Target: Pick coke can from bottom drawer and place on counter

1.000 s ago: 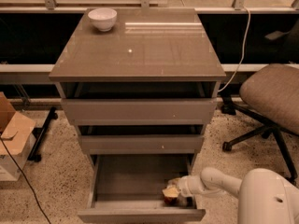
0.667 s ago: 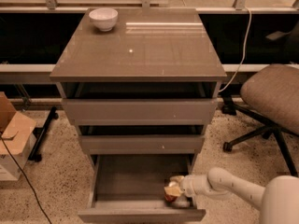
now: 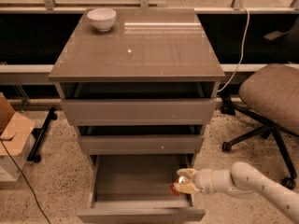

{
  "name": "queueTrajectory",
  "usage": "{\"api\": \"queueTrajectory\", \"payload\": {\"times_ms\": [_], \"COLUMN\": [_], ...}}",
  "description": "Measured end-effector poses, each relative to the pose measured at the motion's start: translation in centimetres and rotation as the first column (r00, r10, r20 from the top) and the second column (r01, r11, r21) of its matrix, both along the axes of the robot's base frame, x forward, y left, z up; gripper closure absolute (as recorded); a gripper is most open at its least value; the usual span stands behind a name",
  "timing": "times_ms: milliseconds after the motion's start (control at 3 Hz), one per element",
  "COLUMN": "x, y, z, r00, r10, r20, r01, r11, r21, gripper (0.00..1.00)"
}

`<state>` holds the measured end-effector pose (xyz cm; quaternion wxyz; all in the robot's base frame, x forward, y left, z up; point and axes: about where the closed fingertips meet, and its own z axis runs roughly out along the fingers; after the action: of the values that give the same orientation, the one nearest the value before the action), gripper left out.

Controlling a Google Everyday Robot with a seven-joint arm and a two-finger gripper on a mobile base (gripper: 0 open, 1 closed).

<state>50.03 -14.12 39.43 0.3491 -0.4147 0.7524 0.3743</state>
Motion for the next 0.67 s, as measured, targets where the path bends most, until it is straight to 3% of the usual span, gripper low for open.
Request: {"api": "queueTrajectory", "payload": {"times_ms": [333,667], "x": [-2.1,-3.2], "y": [-1.2,-1.5], "z": [9.2,17.7], "r00": [0.9862,0.9529], "r10": [0.117,0.211], "r20": [0.117,0.218], "r01": [-0.119,-0.207], "r11": [0.993,0.978], "r21": [0.011,-0.040], "gripper": [1.00,1.00]}}
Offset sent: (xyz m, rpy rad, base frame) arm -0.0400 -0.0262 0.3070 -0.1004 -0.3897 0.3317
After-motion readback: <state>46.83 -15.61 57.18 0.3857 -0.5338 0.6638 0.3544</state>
